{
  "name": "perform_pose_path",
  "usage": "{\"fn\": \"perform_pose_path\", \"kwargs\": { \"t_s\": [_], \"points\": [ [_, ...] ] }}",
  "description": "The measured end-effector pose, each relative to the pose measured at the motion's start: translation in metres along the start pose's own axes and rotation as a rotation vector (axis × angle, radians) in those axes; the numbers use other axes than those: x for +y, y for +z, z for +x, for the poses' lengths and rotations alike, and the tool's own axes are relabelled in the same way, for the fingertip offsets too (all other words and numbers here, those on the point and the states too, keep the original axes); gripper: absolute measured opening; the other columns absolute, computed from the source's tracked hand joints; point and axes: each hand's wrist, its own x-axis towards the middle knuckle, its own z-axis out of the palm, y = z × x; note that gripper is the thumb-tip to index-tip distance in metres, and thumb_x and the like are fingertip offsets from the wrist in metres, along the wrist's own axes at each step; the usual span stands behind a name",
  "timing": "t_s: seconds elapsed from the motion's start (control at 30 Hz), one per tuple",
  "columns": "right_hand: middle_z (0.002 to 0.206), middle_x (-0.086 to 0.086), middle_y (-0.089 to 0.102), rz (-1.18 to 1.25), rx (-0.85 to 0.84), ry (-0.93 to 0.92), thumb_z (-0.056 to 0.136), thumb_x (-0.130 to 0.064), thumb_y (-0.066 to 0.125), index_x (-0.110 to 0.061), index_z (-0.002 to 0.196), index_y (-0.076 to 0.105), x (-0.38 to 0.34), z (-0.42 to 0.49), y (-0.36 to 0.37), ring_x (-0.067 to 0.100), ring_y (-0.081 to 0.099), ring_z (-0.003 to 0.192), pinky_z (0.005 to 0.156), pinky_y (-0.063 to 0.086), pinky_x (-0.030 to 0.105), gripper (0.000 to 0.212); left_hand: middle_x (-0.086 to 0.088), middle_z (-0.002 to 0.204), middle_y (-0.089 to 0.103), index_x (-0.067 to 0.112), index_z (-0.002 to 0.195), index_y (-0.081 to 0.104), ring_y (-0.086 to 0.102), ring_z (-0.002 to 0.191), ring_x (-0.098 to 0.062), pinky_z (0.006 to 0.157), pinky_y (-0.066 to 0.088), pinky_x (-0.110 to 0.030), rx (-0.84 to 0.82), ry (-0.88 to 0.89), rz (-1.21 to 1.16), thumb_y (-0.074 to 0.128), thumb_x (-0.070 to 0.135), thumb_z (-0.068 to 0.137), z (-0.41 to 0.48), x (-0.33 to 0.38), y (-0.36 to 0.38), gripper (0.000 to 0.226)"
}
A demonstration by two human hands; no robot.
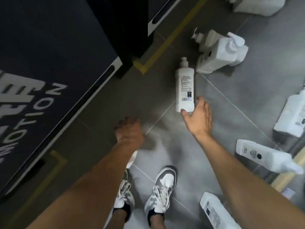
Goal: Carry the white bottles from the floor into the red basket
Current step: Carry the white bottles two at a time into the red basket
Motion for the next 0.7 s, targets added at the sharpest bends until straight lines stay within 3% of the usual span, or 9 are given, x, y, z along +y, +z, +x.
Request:
{"fn": "perform_pose_path", "kwargs": {
  "t_s": [0.23,0.33,0.5,0.6,0.7],
  "points": [
    [0.139,0.011,0.048,0.038,0.019,0.025,0.086,-0.039,0.073,-0.016,0.143,0.039,0.016,0.036,0.055,0.036,0.047,0.129,0.100,0.044,0.047,0.070,-0.009,0.151,0.038,0.024,0.149,0.033,0.040,0.136,-0.039,0.101,0.043,-0.052,-0.299,-0.120,0.191,0.068,0.038,0.087,0.030,-0.002,0.050,0.072],
    [0.137,0.013,0.046,-0.001,0.035,0.014,0.087,-0.039,0.074,-0.014,0.144,0.038,0.019,0.047,0.066,0.036,0.045,0.129,0.102,0.042,0.047,0.072,-0.006,0.145,0.049,0.016,0.143,0.045,0.051,0.129,-0.034,0.098,0.050,-0.050,-0.397,-0.114,0.197,0.073,0.034,0.085,0.038,-0.001,0.048,0.066],
    [0.142,0.013,0.044,0.052,0.093,0.088,0.085,-0.040,0.076,-0.013,0.145,0.036,0.014,0.078,0.076,0.035,0.043,0.131,0.104,0.041,0.046,0.077,-0.005,0.136,0.057,0.016,0.131,0.058,0.057,0.124,-0.030,0.097,0.053,-0.045,-0.415,-0.118,0.185,0.069,0.038,0.088,0.046,-0.005,0.047,0.050],
    [0.143,0.015,0.044,0.092,0.105,0.126,0.083,-0.040,0.078,-0.011,0.148,0.033,0.008,0.097,0.083,0.036,0.042,0.134,0.106,0.039,0.046,0.084,-0.002,0.137,0.059,0.020,0.133,0.059,0.057,0.125,-0.025,0.099,0.050,-0.037,-0.430,-0.152,0.108,0.069,0.047,0.085,0.054,-0.014,0.053,0.056],
    [0.142,0.017,0.044,0.107,0.110,0.167,0.082,-0.042,0.080,-0.009,0.149,0.030,0.003,0.112,0.094,0.037,0.043,0.131,0.104,0.040,0.047,0.090,0.000,0.130,0.064,0.017,0.129,0.062,0.062,0.119,-0.021,0.091,0.050,-0.030,-0.386,-0.182,0.077,0.071,0.050,0.079,0.061,-0.021,0.061,0.061]
  ]
}}
